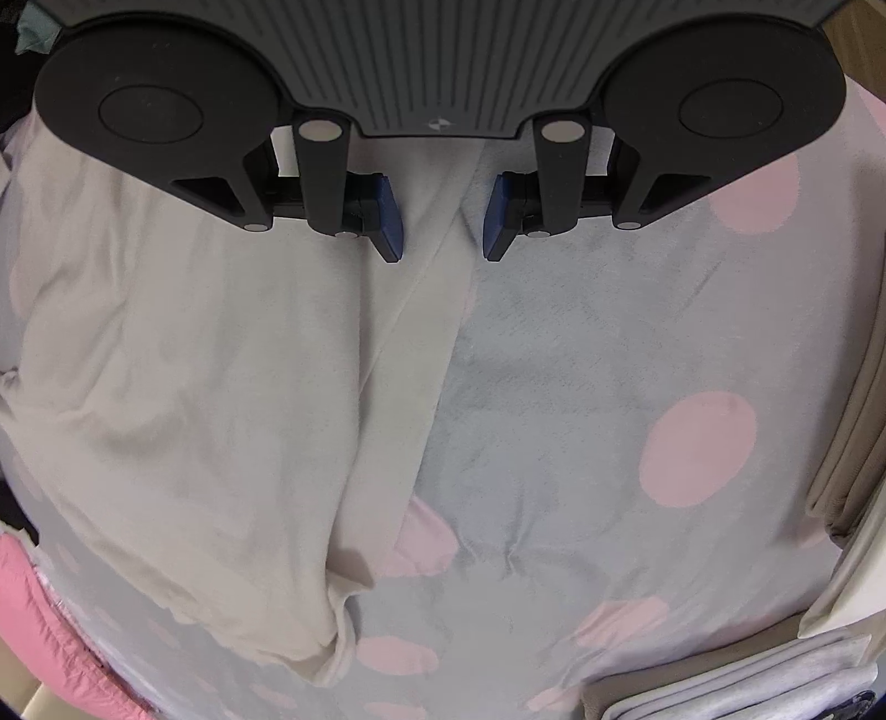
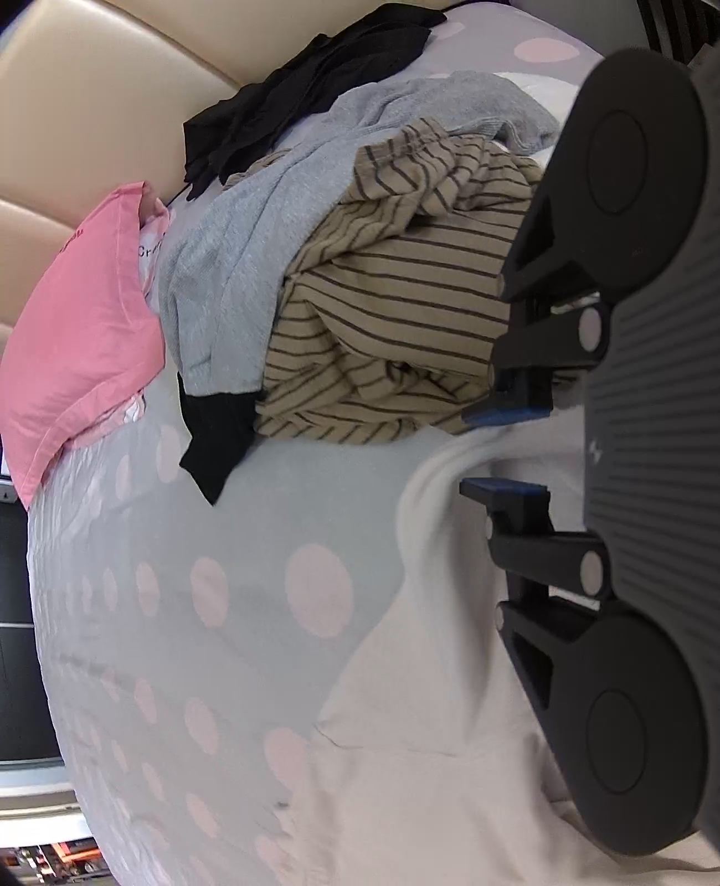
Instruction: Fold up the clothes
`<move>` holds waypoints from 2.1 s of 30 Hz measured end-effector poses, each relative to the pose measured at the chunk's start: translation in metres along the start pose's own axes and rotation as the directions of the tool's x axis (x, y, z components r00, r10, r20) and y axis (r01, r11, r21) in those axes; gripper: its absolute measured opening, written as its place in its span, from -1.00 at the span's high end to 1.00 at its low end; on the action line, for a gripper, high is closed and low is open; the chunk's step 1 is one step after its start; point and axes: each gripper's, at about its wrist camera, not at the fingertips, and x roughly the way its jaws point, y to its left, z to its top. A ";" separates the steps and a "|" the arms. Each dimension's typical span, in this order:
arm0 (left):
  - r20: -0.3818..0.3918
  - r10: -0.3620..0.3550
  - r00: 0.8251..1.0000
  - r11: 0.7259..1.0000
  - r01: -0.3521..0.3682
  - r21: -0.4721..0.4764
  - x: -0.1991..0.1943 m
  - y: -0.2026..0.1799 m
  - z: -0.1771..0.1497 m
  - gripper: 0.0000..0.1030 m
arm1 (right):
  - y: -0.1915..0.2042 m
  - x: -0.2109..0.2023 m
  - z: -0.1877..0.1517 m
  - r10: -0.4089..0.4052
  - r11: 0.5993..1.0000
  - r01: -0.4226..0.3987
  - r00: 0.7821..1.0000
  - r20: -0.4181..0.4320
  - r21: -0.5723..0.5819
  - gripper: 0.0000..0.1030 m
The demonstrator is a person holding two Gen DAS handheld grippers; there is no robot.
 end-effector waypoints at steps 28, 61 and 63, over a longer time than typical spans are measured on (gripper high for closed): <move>0.283 0.010 0.959 0.971 0.058 -0.230 -0.097 0.086 0.058 0.88 | 0.021 -0.015 -0.026 0.043 0.998 -0.041 0.999 0.027 -0.054 0.30; -0.022 0.152 0.988 0.987 -0.151 0.060 -0.023 0.053 0.012 -0.11 | 0.146 -0.050 -0.179 0.411 0.893 -0.450 0.812 -0.414 0.002 0.07; -0.059 0.173 0.983 0.982 -0.168 0.082 -0.016 0.051 0.009 -0.11 | 0.149 -0.053 -0.178 0.403 0.893 -0.449 0.819 -0.408 -0.019 0.52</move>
